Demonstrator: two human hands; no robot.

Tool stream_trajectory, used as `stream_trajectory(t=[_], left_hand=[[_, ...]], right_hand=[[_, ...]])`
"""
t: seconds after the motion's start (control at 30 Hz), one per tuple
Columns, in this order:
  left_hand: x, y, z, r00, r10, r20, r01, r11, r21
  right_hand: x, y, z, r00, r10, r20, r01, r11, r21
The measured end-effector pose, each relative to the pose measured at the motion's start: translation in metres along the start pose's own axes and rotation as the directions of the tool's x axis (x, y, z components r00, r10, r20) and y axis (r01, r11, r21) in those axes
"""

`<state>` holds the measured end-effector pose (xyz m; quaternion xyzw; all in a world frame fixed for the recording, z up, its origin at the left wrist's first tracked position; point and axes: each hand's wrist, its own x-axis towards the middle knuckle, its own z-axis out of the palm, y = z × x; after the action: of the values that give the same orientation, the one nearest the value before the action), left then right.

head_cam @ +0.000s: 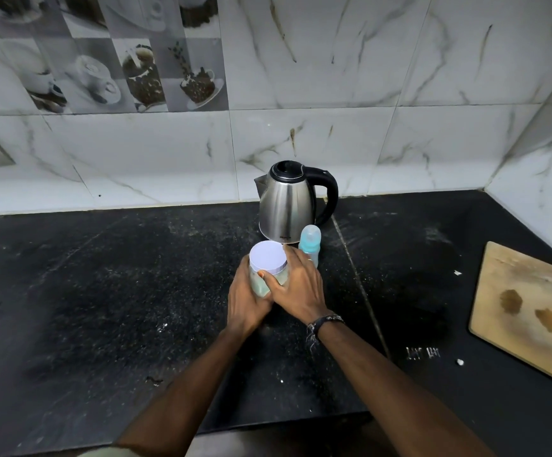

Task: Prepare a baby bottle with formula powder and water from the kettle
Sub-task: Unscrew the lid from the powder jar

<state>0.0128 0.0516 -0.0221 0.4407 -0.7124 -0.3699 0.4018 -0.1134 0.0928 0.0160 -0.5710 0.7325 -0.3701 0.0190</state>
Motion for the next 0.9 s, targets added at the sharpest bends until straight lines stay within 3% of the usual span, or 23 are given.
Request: stream_trajectory(t=[0.23, 0.4, 0.47, 0.63, 0.73, 0.9], left_hand=[[-0.046, 0.014, -0.013, 1.0, -0.003, -0.009, 0.002, 0.994, -0.107], [-0.08, 0.018, -0.023, 0.997, -0.034, -0.066, 0.025, 0.992, -0.121], [-0.091, 0.018, -0.024, 0.995, -0.029, -0.095, 0.021, 0.996, -0.088], [-0.115, 0.034, -0.021, 0.975, 0.091, -0.202, -0.087, 0.996, 0.032], [-0.124, 0.049, -0.02, 0.957, 0.141, -0.255, -0.13, 0.99, 0.059], [-0.125, 0.049, -0.03, 0.96, 0.113, -0.255, -0.126, 0.992, -0.033]], right_hand=[[-0.042, -0.013, -0.022, 0.999, -0.008, -0.051, 0.016, 0.987, 0.159], [-0.07, -0.026, -0.046, 0.999, 0.035, 0.034, -0.041, 0.976, 0.213], [-0.076, -0.039, -0.061, 0.992, 0.06, 0.108, -0.074, 0.989, 0.129], [-0.073, -0.076, -0.089, 0.972, 0.139, 0.191, -0.071, 0.943, -0.324], [-0.07, -0.085, -0.091, 0.976, 0.159, 0.151, -0.086, 0.911, -0.402], [-0.07, -0.088, -0.092, 0.998, 0.017, 0.06, 0.007, 0.925, -0.381]])
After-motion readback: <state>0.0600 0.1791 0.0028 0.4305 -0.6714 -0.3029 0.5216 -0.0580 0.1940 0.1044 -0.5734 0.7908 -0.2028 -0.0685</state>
